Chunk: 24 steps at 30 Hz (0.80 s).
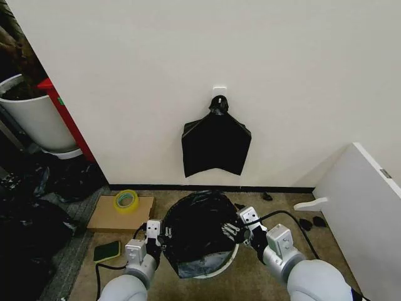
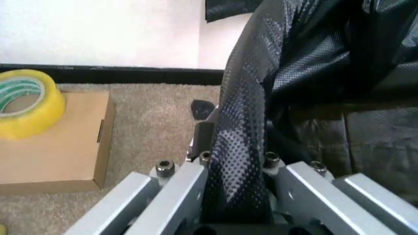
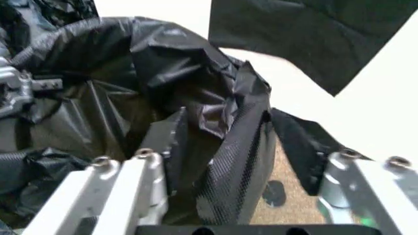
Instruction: Place the garbage bag over the trash bin.
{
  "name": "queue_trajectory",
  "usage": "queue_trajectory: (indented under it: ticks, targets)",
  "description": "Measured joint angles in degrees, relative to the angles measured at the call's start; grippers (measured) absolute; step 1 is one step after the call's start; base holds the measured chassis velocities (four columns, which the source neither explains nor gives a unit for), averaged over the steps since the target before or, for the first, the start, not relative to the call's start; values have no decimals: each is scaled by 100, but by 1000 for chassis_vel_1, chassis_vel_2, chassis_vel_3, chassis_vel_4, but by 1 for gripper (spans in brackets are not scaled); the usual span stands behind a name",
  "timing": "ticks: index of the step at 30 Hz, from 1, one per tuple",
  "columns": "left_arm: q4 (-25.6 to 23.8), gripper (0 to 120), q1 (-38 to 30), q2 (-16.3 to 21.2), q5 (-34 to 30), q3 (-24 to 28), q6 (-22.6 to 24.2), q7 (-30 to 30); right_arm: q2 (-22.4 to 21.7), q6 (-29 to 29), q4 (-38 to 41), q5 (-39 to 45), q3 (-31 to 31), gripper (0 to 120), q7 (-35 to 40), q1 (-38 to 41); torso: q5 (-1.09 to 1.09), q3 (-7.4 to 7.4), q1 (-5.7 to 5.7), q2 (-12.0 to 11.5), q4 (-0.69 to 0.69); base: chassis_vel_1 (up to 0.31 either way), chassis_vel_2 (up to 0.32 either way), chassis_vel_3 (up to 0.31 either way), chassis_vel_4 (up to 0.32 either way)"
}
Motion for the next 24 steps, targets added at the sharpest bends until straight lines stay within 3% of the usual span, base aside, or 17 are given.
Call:
queue_trajectory:
  ticks: [2, 6, 11, 24]
  targets:
    - [1, 1, -15, 6, 0, 5, -9, 0, -6, 84, -26, -177, 35, 35, -5, -98, 0, 0, 0, 0, 0, 0, 0, 0, 0]
    - [11, 1, -32, 23, -4, 15, -18, -6, -12, 187, -54, -367, 78, 27, -28, -182, 0, 0, 0, 0, 0, 0, 0, 0, 0]
    - [13, 1, -57, 32, -39, 18, -26, -16, -3, 271, -91, -511, 116, 3, -43, -288, 0, 0, 0, 0, 0, 0, 0, 0, 0]
    - [-19, 1, -19, -43, -210, -50, -178, -2, 84, 400, -308, -515, 305, 0, 70, -373, 0, 1, 0, 0, 0, 0, 0, 0, 0]
